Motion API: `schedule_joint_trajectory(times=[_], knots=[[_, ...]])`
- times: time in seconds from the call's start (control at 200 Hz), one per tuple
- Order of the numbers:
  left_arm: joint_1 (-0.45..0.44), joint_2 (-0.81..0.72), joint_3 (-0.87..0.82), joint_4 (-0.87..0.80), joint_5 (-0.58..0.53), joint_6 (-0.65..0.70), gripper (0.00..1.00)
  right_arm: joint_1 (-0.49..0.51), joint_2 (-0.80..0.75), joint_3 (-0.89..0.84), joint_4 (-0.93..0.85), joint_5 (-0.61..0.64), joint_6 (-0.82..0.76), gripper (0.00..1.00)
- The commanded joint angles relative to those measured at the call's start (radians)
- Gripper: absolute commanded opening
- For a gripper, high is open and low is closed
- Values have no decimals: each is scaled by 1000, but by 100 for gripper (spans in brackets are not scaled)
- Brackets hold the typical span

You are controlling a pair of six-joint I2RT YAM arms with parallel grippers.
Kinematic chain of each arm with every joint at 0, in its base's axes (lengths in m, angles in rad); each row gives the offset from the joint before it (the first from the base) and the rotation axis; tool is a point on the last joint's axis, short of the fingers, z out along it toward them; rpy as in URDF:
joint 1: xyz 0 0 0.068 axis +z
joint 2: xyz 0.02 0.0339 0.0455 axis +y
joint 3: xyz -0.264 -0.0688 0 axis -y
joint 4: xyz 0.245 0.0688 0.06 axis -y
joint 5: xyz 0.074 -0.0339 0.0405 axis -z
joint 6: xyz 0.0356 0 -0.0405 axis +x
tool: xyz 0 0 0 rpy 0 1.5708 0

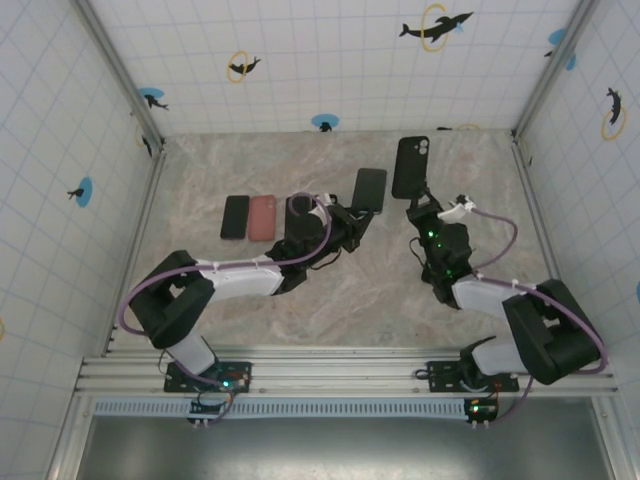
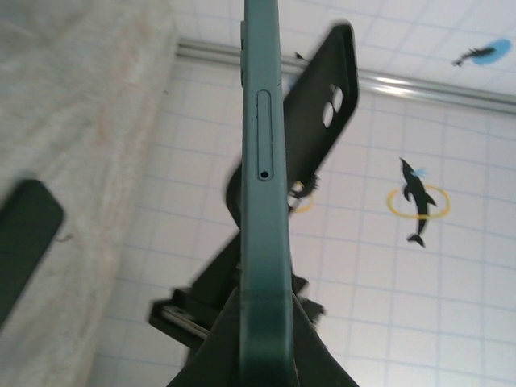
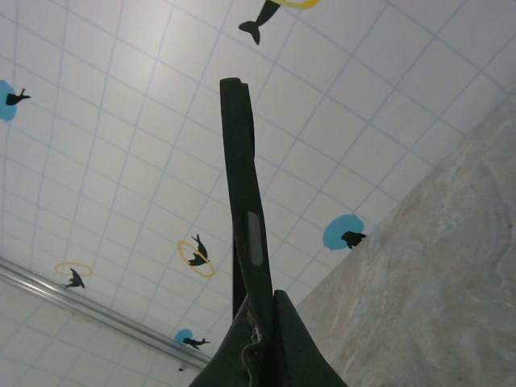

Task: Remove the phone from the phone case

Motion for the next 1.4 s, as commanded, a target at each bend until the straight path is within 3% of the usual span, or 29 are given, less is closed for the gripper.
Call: schedule_joint_trajectory(times=[0.0,0.365,1.396], knots=[[19,10,-16,85,-39,38,0,-18,-41,-40,-78,-22,8,0],[64,201,-27,200,-46,0,0,-52,-15,-105,-131,-176,123,0],[82,508,179,195,-46,-106,0,-61,82,-183,-82,-227,216,0]])
